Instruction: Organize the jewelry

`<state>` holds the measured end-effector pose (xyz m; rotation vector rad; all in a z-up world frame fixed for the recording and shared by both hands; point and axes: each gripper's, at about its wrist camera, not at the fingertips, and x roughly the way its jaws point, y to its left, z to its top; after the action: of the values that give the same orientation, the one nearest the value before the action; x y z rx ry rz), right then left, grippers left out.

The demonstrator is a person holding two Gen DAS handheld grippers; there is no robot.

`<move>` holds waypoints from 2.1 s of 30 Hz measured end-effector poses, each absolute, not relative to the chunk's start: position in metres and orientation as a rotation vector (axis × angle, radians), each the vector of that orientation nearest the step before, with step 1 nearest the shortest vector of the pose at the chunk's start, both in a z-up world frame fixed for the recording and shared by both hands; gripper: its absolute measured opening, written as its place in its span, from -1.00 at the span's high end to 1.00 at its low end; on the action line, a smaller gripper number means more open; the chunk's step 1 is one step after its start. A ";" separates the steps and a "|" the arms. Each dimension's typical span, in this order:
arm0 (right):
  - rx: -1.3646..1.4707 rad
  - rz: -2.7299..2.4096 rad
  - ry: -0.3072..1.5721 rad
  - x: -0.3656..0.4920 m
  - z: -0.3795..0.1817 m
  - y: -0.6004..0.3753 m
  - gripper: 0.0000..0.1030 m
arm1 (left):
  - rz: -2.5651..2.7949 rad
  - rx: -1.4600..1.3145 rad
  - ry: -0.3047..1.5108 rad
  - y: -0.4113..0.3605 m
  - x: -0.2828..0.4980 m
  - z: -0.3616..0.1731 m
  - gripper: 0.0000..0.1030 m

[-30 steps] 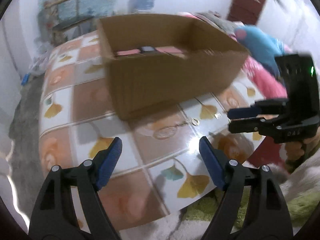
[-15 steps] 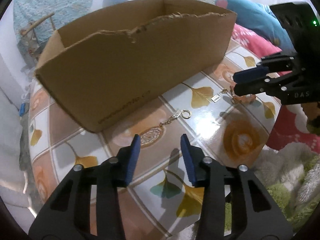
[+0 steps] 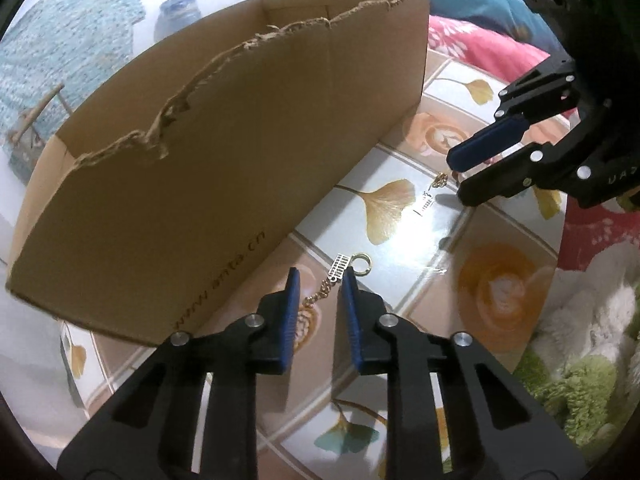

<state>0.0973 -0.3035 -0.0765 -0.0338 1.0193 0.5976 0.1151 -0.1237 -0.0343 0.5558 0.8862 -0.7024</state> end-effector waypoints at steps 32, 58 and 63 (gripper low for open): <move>-0.199 0.674 1.045 0.117 -0.080 -0.291 0.53 | -0.675 0.333 0.989 -0.075 0.103 -0.027 0.97; -0.090 0.638 1.095 0.114 -0.090 -0.276 0.52 | -0.529 0.209 1.048 -0.069 0.101 -0.029 0.55; -0.125 0.626 1.064 0.108 -0.084 -0.270 0.53 | -0.503 0.222 1.059 -0.077 0.101 -0.029 0.55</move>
<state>0.1076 -0.2696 -0.0836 -0.1251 1.0642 0.6264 0.1012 -0.0772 -0.0290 0.2219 1.0587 -0.5025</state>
